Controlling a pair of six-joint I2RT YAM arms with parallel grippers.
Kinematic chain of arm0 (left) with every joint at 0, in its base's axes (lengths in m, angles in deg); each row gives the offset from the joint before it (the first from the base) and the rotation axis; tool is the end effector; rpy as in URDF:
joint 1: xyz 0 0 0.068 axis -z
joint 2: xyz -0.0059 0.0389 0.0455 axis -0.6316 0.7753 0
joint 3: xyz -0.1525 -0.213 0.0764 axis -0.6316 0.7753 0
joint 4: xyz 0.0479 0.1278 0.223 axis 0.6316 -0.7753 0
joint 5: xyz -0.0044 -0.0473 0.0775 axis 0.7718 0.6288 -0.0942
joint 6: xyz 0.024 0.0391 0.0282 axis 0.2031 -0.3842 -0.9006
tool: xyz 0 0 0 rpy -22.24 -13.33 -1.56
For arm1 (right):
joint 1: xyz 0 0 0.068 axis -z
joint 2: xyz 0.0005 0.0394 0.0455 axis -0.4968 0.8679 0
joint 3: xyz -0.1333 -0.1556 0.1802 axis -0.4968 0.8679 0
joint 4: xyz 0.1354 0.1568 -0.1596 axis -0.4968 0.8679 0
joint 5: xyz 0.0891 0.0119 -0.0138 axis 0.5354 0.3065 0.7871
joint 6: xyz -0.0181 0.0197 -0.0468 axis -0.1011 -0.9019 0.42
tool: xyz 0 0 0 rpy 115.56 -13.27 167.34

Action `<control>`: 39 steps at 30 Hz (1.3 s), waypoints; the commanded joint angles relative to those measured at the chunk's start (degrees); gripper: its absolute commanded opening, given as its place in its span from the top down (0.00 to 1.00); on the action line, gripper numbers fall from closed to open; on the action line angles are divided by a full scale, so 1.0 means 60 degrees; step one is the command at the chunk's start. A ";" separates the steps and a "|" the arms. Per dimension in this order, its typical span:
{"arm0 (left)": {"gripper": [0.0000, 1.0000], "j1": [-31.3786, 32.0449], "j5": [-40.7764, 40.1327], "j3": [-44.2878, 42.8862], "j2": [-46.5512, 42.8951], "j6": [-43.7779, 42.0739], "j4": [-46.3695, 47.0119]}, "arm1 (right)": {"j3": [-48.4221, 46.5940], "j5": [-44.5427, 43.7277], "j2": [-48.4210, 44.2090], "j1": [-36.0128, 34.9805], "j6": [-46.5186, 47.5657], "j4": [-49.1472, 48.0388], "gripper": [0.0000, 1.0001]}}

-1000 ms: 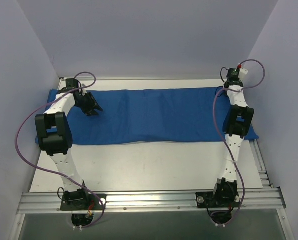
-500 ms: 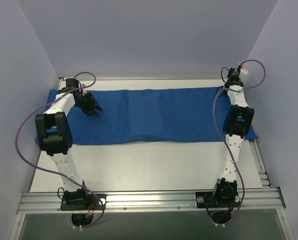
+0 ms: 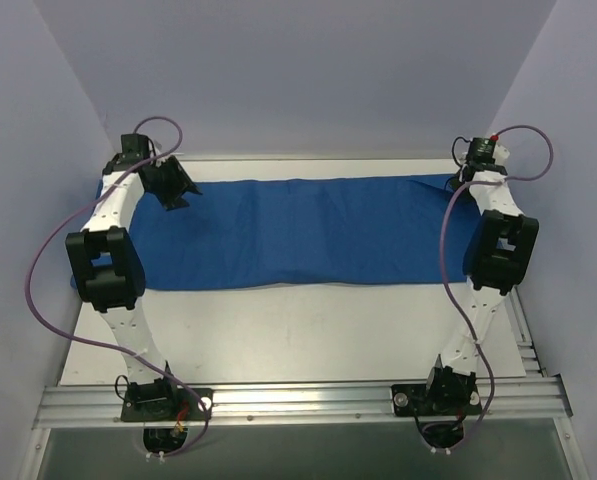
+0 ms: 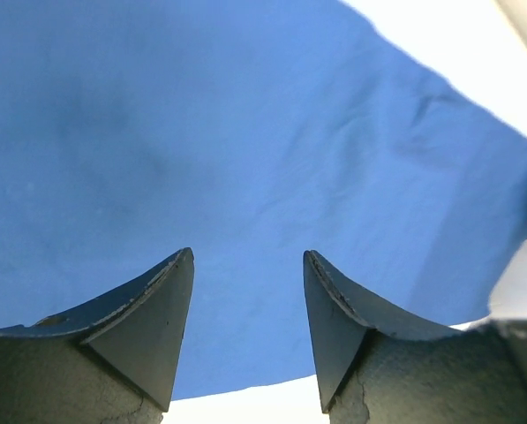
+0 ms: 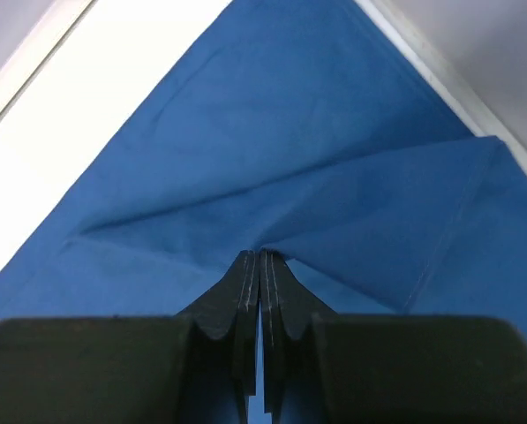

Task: Open and lay out the surgical kit
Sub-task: Open the surgical kit at the center of the board.

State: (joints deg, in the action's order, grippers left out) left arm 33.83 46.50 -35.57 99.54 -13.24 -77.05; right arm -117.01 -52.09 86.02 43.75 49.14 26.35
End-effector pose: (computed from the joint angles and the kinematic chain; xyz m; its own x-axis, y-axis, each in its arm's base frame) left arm 0.4478 0.0289 0.2528 -0.7675 -0.5583 -0.3151 -0.3347 0.7681 -0.5458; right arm 0.5111 -0.1302 0.2220 -0.3477 0.5308 -0.7729 0.5117 0.7982 0.3179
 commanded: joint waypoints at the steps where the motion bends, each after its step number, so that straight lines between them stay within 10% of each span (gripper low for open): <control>1: 0.39 0.0056 0.0159 -0.1016 -0.0057 0.0315 -0.0210 | 0.1617 0.0640 -0.1599 -0.0011 -0.0368 0.0247 1.00; 21: 0.37 0.0363 -0.0206 -0.2188 0.1246 0.0520 -0.0327 | 0.8698 0.0965 -0.7986 0.0135 -0.0663 0.4214 1.00; 39: 0.36 0.1359 -0.1437 -0.5189 0.3545 0.0447 -0.0634 | 0.7336 0.0729 -0.9379 0.1188 -0.0062 0.6735 1.00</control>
State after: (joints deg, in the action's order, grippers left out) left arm 41.28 40.12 -59.86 118.40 -10.46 -80.59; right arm -71.94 -45.71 31.84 49.19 46.60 59.23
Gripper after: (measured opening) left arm 0.634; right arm 0.026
